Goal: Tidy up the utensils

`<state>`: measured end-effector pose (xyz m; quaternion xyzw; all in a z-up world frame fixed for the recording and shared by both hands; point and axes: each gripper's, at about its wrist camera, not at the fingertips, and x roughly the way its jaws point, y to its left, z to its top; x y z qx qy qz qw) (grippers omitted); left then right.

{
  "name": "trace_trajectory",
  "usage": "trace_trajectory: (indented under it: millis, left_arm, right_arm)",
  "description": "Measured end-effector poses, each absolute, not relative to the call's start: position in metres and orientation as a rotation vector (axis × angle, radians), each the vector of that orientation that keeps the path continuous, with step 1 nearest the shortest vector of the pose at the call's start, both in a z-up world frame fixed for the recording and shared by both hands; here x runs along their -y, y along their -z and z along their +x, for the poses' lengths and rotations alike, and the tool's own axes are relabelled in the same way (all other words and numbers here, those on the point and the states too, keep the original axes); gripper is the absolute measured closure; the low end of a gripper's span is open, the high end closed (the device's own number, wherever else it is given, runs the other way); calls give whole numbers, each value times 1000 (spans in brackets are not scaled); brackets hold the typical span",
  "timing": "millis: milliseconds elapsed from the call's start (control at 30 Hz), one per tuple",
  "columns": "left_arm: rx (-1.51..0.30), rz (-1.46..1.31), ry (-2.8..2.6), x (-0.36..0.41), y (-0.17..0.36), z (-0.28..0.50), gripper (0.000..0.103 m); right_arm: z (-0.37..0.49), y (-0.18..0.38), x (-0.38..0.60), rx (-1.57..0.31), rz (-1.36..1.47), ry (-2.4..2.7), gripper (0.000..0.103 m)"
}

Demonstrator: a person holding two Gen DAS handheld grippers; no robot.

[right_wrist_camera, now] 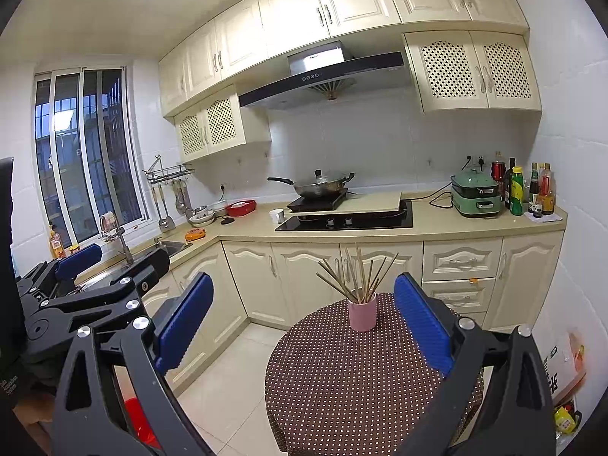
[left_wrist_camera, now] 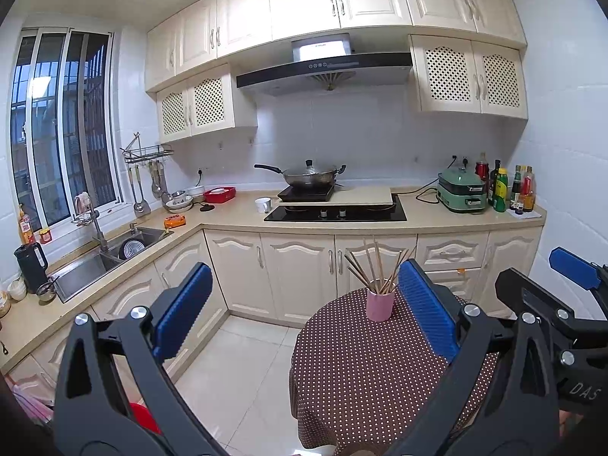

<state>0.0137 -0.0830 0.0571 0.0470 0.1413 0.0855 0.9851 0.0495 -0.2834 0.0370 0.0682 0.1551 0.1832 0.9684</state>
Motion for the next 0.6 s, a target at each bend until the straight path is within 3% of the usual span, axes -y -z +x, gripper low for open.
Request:
trace_trajectory:
  millis: [600]
  left_arm:
    - [-310, 103, -174, 88, -50, 40, 6]
  right_arm:
    - [73, -27, 290, -340, 148, -365, 10]
